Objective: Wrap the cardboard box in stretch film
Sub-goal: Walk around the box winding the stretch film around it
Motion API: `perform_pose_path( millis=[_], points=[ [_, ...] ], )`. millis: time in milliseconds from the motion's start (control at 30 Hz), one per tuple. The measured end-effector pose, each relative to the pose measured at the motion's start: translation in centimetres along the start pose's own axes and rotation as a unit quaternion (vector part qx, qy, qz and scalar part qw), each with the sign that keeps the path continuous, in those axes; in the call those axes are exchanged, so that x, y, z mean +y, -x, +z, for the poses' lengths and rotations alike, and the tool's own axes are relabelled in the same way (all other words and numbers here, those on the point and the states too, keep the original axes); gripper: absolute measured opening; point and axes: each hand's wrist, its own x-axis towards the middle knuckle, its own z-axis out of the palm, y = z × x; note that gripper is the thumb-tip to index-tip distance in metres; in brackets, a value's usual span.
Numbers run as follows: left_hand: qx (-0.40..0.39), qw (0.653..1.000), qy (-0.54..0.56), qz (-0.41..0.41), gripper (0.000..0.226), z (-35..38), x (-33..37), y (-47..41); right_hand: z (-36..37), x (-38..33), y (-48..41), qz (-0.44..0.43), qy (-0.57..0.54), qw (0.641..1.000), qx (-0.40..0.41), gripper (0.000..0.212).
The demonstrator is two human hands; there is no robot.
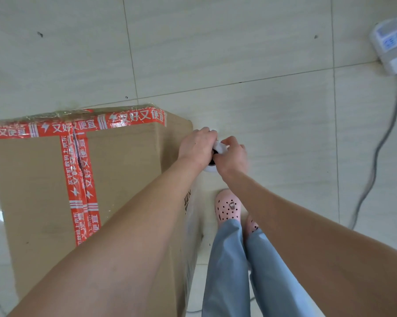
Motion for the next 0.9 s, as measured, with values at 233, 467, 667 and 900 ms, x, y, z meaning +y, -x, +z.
perform_pose_path(
  millis=[233,467,667,900],
  points=[
    [0.03,0.936,0.237,-0.258,0.016,-0.8,-1.6,-1.3,-1.0,-3.5,-1.5,-0.088,0.031,0.995,0.019,0.035],
    [-0.047,0.921,0.292,-0.254,0.024,-2.4,-2.4,-2.2,-0.1,-4.6,-2.3,0.035,-0.062,0.997,-0.011,0.041],
    [-0.088,0.995,0.029,-0.029,0.039,-3.9,-1.3,-2.6,0.0,-4.4,-2.2,0.073,-0.099,0.992,-0.019,0.041],
    [-0.068,0.996,0.024,-0.057,0.019,-5.6,-0.7,-4.1,-0.9,-5.5,-3.0,0.019,0.027,0.999,-0.01,0.043]
  ],
)
